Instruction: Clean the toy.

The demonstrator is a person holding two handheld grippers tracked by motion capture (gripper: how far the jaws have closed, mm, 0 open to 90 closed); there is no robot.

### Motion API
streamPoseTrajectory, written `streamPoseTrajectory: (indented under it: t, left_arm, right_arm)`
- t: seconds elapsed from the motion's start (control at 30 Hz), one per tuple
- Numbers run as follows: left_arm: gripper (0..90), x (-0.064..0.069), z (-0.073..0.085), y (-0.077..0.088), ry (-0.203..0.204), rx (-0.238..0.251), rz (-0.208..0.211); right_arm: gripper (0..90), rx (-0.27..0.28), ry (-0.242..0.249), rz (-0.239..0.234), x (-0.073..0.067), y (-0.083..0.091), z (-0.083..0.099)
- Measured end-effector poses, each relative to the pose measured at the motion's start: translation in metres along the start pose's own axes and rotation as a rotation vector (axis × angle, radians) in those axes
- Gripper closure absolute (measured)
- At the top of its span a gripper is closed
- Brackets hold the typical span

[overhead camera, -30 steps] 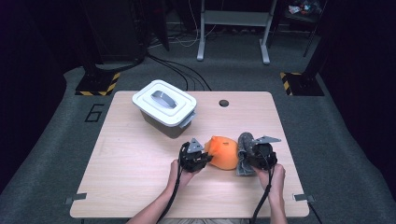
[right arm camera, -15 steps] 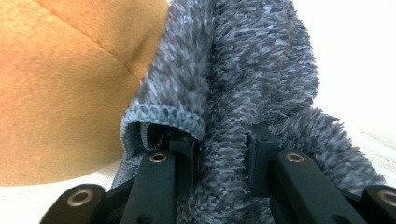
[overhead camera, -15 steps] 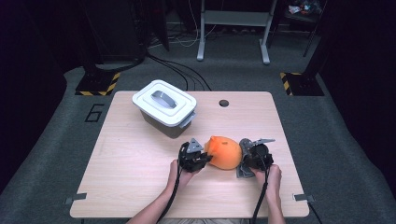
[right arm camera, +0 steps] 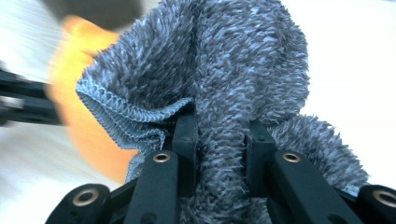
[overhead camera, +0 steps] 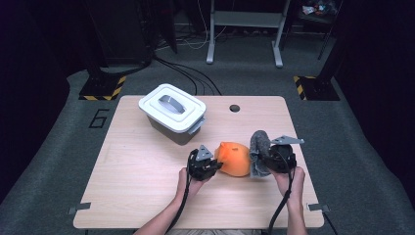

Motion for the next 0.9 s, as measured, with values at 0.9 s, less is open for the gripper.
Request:
streamPoseTrajectory:
  t: [0.9]
  left_arm:
    - [78.8,0.003,-0.002,-0.003,-0.024,-0.016,0.003]
  right_arm:
    - [69.6,-0.001,0.148,0.0,-0.053,-0.012,-0.021]
Point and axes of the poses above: each handheld gripper's, and its own axes: y roughly backward along the jaws, z roughly out of its underside, x roughly to its right, the point moved 10 cm from there along -y, roughly forward along the jaws, and after that the axes turned 15 degrees about z, right-handed, at the moved point
